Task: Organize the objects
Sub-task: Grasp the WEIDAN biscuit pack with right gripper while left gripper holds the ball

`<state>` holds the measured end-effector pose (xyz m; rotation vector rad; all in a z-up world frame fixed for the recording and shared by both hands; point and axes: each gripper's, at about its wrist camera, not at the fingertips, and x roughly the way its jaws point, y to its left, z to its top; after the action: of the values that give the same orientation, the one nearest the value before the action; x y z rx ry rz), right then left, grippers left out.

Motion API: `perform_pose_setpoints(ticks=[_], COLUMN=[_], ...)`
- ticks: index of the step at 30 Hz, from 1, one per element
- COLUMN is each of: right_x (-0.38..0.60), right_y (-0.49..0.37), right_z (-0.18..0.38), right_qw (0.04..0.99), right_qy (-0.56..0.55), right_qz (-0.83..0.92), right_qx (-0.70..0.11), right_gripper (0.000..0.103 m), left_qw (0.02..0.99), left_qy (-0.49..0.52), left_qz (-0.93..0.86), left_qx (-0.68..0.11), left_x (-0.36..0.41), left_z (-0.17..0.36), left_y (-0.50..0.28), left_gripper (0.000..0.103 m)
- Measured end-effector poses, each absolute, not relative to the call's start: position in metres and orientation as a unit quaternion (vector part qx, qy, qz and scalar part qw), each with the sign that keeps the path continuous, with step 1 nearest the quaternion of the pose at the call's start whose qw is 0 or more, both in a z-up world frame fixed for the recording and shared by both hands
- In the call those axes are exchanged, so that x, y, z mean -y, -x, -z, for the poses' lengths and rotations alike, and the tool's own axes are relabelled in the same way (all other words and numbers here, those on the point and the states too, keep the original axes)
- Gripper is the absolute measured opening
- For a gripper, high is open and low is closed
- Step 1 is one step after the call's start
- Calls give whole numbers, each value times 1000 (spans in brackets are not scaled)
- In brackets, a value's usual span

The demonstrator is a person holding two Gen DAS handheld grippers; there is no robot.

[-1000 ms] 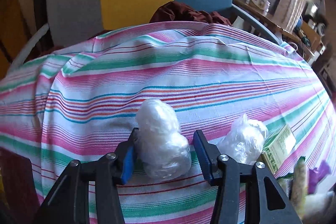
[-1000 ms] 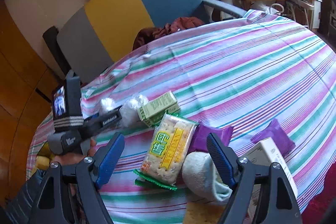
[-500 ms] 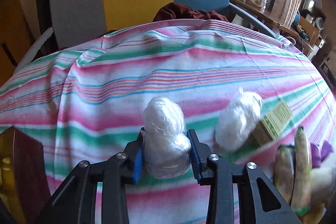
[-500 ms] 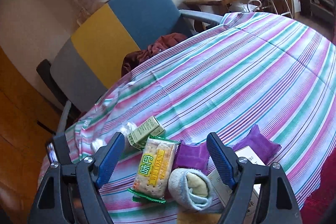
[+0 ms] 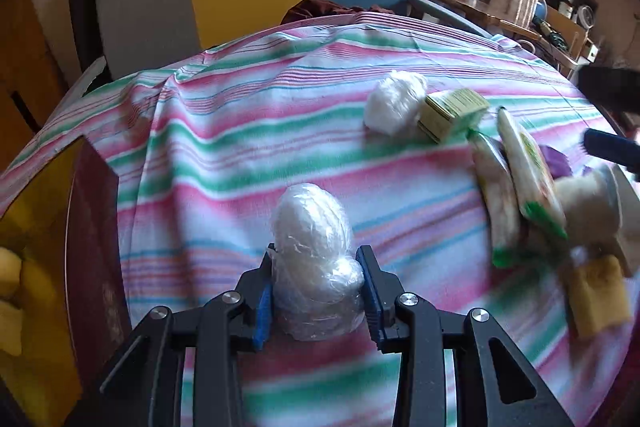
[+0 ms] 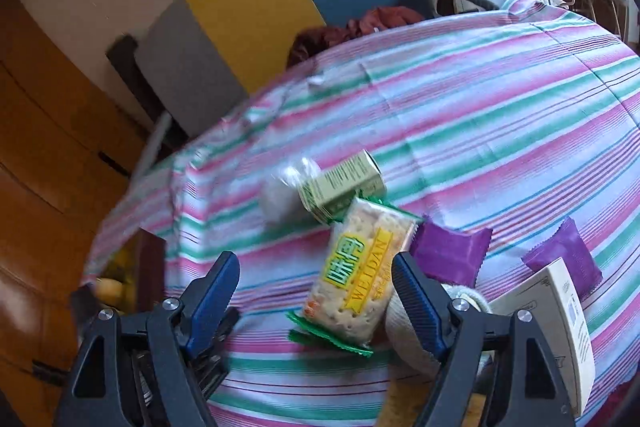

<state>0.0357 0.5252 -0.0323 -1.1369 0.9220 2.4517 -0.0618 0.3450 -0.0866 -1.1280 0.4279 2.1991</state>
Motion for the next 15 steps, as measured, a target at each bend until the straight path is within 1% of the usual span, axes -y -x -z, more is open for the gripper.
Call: perform_pose_setpoints(ticks=[6, 11, 12, 14, 15], right_x=[-531, -533, -531, -525, -522], right_y=[-25, -19, -16, -11, -10], right_z=[55, 63, 64, 68, 69], right_qw=[195, 201, 201, 206, 208], right_qy=[439, 457, 462, 483, 487], right_qz=[-829, -821, -821, -818, -818], right_qx=[-287, -278, -269, -236, -226], right_gripper=[80, 79, 69, 54, 49], left_qw=[324, 327, 328, 330, 332], left_qy=[420, 415, 412, 412, 413], left_qz=[-834, -837, -838, -838, -838], left_qx=[-154, -144, -142, -138, -134], left_x=[-323, -318, -317, -316, -316], left_z=[87, 88, 89, 89, 89], left_y=[38, 35, 34, 35, 36], left_gripper=[38, 39, 39, 39, 39])
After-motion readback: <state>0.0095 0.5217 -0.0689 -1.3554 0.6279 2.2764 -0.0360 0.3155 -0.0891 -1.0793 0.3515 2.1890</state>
